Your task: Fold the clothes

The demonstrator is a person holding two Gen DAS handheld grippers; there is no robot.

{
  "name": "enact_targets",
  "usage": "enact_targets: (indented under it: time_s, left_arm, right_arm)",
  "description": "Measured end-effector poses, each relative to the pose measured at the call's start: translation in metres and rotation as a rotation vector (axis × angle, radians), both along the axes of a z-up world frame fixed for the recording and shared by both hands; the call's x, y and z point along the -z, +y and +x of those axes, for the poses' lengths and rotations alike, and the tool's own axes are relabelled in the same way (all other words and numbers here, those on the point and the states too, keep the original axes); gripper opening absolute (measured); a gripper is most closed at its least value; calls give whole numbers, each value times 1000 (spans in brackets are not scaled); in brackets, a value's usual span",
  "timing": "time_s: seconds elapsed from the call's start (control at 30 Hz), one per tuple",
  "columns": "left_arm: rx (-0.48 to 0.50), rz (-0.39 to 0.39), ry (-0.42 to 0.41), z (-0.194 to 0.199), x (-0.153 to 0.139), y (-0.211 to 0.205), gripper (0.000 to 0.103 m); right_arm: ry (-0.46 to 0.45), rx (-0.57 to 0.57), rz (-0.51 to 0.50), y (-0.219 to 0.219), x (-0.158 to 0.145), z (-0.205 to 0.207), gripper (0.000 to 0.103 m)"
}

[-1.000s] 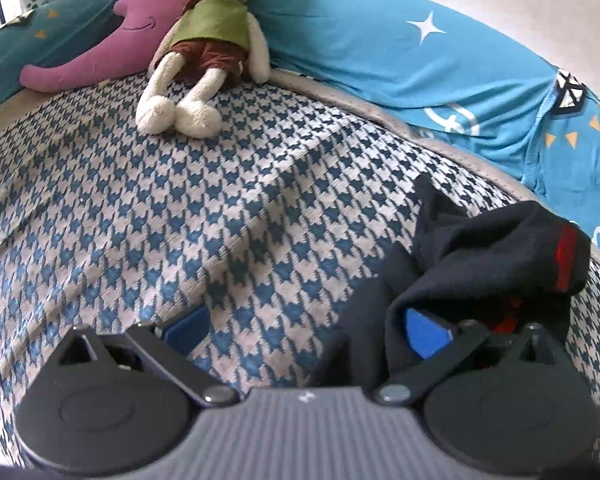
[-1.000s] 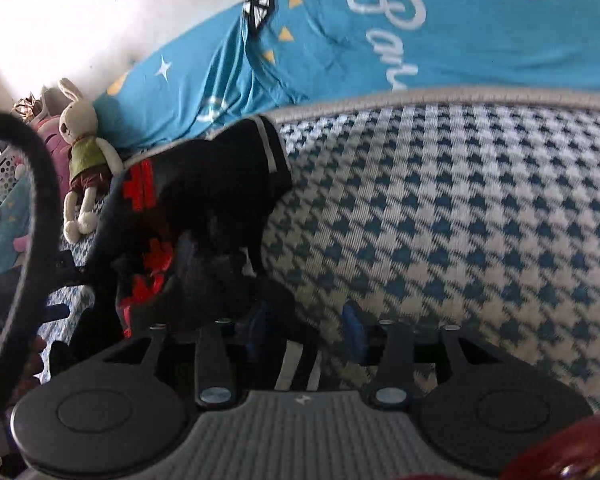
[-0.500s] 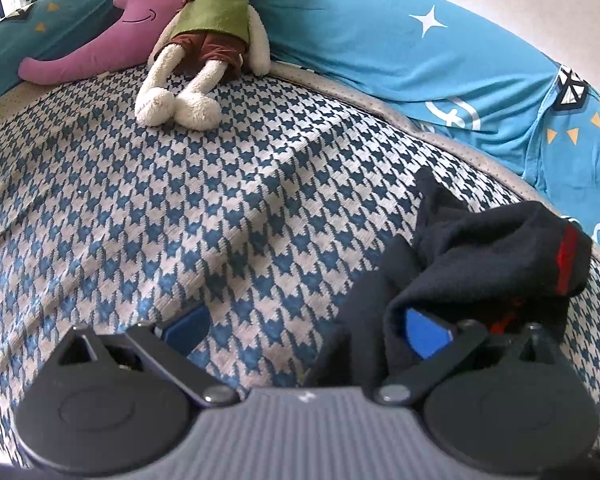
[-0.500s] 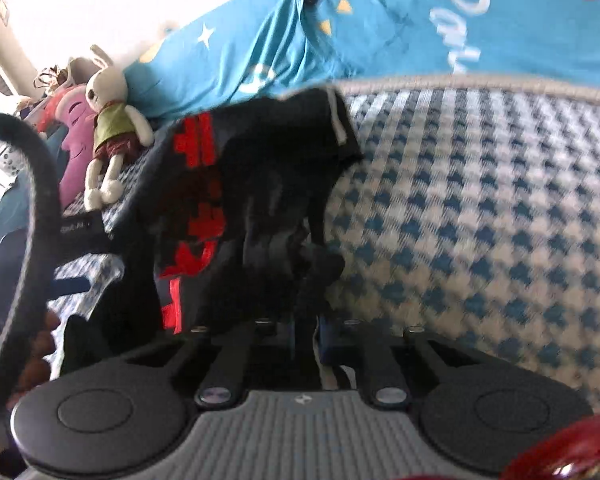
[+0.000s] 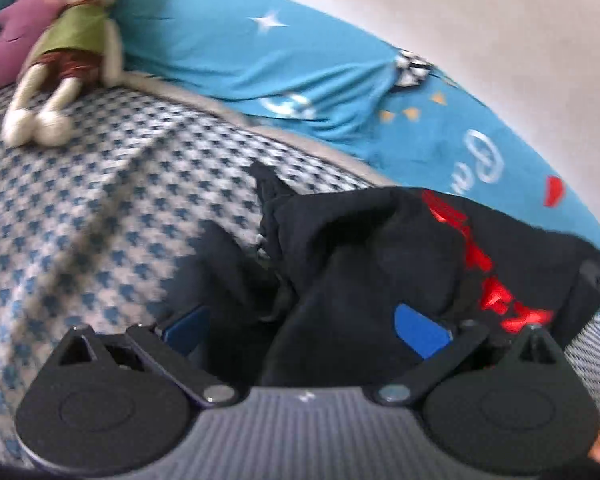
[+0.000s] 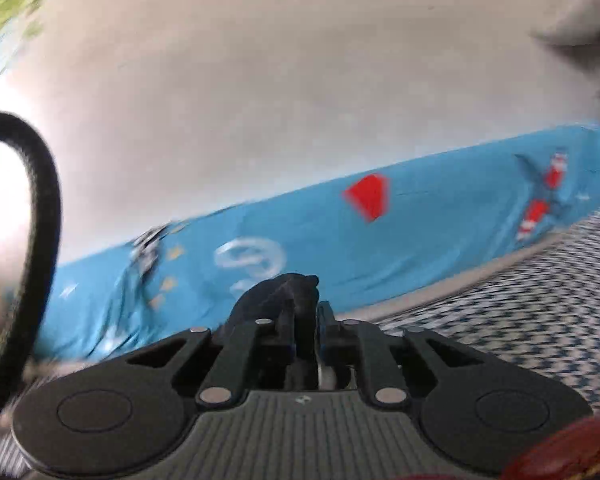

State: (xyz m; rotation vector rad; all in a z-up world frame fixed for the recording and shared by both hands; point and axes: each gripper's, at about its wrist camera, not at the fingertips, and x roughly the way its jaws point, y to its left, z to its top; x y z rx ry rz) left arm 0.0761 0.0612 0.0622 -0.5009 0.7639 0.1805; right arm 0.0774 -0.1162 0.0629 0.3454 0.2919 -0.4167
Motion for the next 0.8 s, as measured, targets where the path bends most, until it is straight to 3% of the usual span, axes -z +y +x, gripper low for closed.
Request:
enact_targets:
  time_s: [0.13,0.27,0.43,0.6,0.8]
  left_arm:
    - [21,17,13,5,1,-14,103]
    - [-9,25,25,5,3,-8,103]
    - [-35,50,62,3,7,0,103]
    - [-40,69,91,1,13,5,103]
    - [-35,70,102,-6,14,8,103]
  right_arm:
    - [-5,42,98,-21,3,-4,21]
    - [16,39,111,-31,2,-6,21]
    - [150,-1,126,-35,16,-6,23]
    - [284,-55,216,-41,38,-19,39]
    - [376,-132,326,-38,61,-24,45]
